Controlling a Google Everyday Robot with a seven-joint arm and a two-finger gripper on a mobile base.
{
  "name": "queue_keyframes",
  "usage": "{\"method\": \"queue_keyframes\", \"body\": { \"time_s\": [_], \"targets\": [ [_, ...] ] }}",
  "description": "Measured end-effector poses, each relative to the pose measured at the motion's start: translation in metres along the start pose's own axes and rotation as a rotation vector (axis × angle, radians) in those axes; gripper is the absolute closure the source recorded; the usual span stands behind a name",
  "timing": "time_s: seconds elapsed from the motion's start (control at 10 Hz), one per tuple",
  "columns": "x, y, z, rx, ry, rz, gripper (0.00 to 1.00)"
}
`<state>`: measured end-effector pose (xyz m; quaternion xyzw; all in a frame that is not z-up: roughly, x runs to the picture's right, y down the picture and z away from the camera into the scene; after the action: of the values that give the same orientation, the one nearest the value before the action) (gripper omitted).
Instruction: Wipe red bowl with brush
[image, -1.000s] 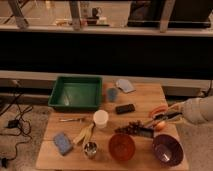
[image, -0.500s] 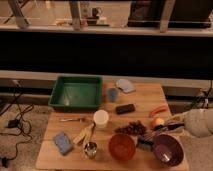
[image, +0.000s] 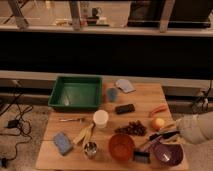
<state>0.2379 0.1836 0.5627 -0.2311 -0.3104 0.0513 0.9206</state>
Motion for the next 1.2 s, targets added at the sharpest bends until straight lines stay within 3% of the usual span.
{"method": "queue_keyframes", "body": {
  "time_s": [0.8,1.0,1.2],
  "targets": [
    [0.0,0.0,0.001,-0.001,-0.001,-0.001,0.9],
    [-0.005,0.013,0.015,-0.034,-0.018,-0.011,0.9],
    [-0.042,0.031,0.049,-0.077,-0.058,-0.052,0.9]
  ]
}}
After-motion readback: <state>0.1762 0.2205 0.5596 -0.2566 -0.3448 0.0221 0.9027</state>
